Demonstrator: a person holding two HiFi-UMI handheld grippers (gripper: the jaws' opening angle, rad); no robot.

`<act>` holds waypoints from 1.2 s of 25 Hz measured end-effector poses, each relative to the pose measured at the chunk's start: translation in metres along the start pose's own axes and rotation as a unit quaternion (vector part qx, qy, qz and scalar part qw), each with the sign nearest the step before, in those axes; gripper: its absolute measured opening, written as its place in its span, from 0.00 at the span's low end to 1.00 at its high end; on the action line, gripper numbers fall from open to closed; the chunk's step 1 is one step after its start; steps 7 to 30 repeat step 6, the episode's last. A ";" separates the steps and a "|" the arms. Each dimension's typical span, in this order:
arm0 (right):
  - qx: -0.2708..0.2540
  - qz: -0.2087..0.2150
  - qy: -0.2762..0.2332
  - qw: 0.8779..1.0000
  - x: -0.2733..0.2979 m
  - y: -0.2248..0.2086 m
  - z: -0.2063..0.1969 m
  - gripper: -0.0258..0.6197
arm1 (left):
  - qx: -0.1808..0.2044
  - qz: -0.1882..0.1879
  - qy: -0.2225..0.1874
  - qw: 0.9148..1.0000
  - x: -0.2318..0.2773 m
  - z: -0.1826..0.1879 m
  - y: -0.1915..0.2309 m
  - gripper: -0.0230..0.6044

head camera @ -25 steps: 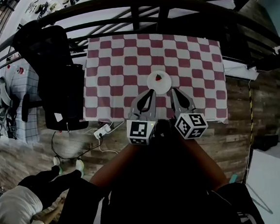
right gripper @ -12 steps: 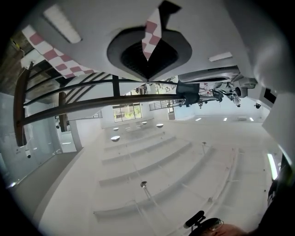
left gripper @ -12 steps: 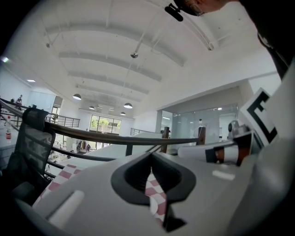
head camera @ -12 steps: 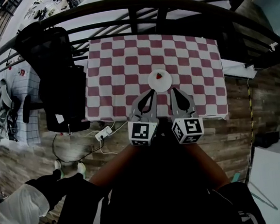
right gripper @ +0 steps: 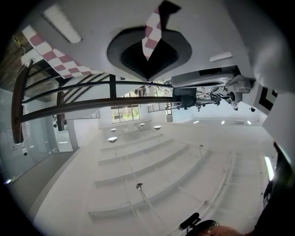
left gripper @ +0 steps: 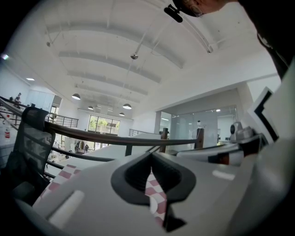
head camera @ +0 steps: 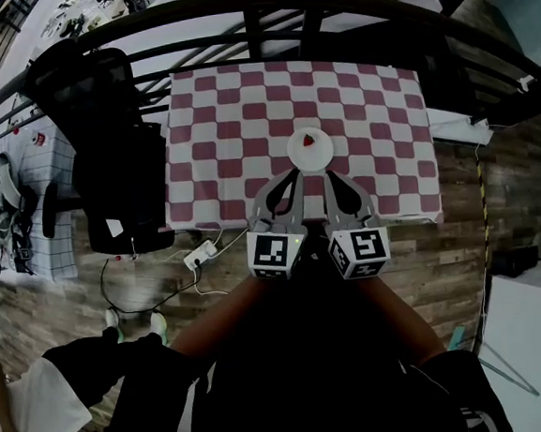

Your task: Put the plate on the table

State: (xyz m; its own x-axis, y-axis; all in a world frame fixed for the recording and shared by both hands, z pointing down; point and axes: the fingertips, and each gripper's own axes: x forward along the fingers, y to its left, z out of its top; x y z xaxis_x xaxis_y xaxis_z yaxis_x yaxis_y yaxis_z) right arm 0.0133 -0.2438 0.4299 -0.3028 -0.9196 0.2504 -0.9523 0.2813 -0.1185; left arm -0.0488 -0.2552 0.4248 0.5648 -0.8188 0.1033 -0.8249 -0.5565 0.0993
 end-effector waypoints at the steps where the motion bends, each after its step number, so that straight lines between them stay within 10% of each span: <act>1: 0.000 -0.001 0.001 1.000 0.000 0.001 0.000 0.04 | -0.002 -0.001 -0.001 1.000 0.000 0.000 0.001 0.05; 30: 0.001 0.002 -0.005 1.000 -0.001 0.005 0.000 0.04 | -0.012 -0.004 -0.001 1.000 -0.002 0.003 0.004 0.05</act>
